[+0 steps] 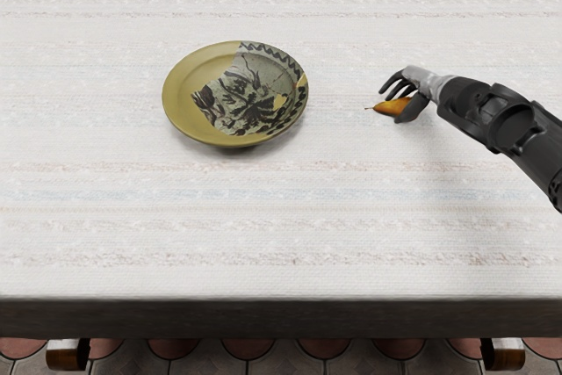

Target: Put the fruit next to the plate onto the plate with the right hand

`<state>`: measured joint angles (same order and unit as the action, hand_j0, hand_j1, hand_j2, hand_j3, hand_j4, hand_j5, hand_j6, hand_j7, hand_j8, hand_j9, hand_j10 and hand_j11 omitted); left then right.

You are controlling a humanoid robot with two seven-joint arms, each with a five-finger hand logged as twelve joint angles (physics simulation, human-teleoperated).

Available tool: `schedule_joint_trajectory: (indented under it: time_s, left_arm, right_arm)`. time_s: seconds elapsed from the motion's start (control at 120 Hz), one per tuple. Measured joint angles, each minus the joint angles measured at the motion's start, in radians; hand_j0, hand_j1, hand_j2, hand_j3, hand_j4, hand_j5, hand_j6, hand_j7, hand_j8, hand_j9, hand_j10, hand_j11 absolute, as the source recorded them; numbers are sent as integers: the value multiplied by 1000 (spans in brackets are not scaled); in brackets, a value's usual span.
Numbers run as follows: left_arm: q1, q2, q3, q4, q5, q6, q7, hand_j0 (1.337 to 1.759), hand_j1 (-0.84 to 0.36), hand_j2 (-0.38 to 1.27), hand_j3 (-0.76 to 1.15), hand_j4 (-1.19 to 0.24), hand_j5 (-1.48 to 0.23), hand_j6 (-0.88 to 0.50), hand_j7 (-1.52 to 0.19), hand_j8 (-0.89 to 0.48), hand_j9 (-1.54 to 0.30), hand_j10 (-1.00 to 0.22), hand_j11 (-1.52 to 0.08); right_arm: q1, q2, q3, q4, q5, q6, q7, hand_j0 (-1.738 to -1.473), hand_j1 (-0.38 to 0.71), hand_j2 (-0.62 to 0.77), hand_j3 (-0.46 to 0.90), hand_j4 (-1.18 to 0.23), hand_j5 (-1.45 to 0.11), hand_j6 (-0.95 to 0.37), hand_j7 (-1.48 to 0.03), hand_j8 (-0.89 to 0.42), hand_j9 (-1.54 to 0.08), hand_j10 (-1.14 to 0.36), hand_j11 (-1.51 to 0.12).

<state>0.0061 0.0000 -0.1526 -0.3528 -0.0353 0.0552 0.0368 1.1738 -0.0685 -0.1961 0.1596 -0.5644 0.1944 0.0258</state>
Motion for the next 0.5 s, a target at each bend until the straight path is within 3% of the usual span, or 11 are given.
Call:
schedule_joint_trajectory:
  time_s: [0.1,0.267,0.5]
  left_arm:
    - [0,0,0,0,0,0,0,1658,326,4,0,-19,-25,-19,-25,-19,-25,-19,-25]
    - [0,0,0,0,0,0,0,1658,326,3,0,-19,-24,-19,-24,-19,-25,-19,-25]
    - [-2,0,0,0,-1,0,0,1658,326,3,0,-19,-24,-19,-24,-19,-24,-19,-24]
  right_arm:
    - [-3,0,-9,0,0,-1,0,-1658,241,-95,0,-505,-631,-505,-642,-480,-639,-475,-603]
    - [-5,0,-12,0,1,0,2,-1655,268,-76,0,-561,-691,-499,-711,-483,-701,-377,-813]
    - [-6,0,-12,0,1,5,2,-1650,288,-62,-1,-621,-761,-463,-786,-443,-775,-339,-840]
